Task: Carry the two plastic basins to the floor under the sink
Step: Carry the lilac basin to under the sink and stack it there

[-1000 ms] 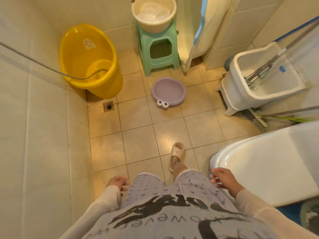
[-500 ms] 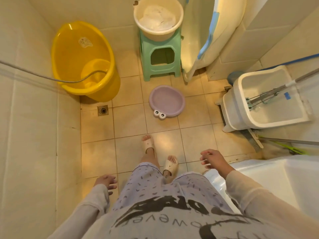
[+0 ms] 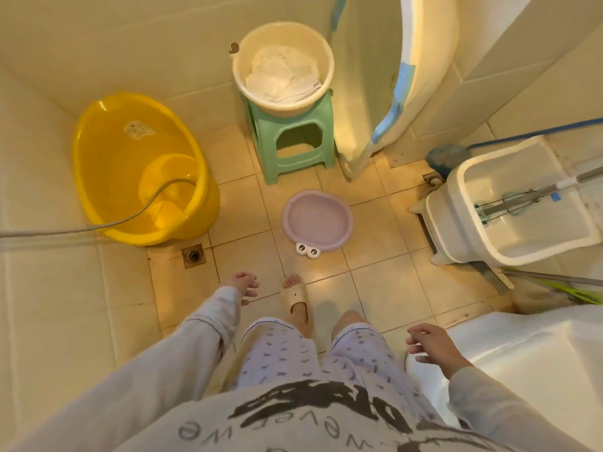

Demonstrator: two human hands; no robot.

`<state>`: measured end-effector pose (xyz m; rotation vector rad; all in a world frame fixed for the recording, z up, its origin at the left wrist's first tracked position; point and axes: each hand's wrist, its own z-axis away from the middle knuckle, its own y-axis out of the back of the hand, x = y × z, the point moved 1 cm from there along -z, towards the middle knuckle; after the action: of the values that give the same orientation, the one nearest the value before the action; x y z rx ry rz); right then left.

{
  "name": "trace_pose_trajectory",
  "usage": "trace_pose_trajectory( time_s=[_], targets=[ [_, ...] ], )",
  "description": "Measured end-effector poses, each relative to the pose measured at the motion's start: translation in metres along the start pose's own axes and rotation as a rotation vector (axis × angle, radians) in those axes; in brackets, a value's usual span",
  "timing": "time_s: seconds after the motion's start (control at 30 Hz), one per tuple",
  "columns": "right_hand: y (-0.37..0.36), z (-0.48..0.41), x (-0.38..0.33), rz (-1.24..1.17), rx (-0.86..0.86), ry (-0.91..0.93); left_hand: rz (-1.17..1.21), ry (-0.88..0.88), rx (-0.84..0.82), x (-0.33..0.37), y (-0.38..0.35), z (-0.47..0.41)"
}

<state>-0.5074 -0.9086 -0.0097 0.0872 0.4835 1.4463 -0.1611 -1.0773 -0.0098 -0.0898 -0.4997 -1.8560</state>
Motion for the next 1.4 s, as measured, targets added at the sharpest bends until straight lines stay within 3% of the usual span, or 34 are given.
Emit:
trace_pose_trajectory(
  time_s=[0.2, 0.47, 0.73, 0.93, 1.03, 1.17, 1.4],
  targets=[
    [-0.015, -0.022, -0.039, 0.044, -0.02, -0.018, -0.114, -0.022, 0.035, 0.041, 0.011, -0.029],
    [-0.04, -0.107, -0.097, 0.152, -0.071, -0.032, -0.176, 0.087, 0.017, 0.036, -0.013, -0.1],
    [-0.095, -0.294, -0.128, 0.13, -0.085, -0.036, -0.359, 0.102, -0.023, 0.043, -0.096, -0.269],
    [-0.148, -0.466, -0.131, 0.071, -0.035, -0.034, -0.78, -0.031, 0.028, 0.063, -0.163, -0.445],
    [-0.166, -0.532, -0.134, 0.068, 0.019, -0.031, -0.571, -0.029, 0.14, 0.071, -0.186, -0.513],
    [-0.183, -0.579, -0.128, -0.037, -0.048, -0.062, -0.283, -0.048, 0.24, 0.07, -0.199, -0.567],
    [-0.181, -0.565, -0.119, -0.203, -0.094, -0.06, 0.105, 0.018, 0.131, 0.062, -0.18, -0.543]
  ],
)
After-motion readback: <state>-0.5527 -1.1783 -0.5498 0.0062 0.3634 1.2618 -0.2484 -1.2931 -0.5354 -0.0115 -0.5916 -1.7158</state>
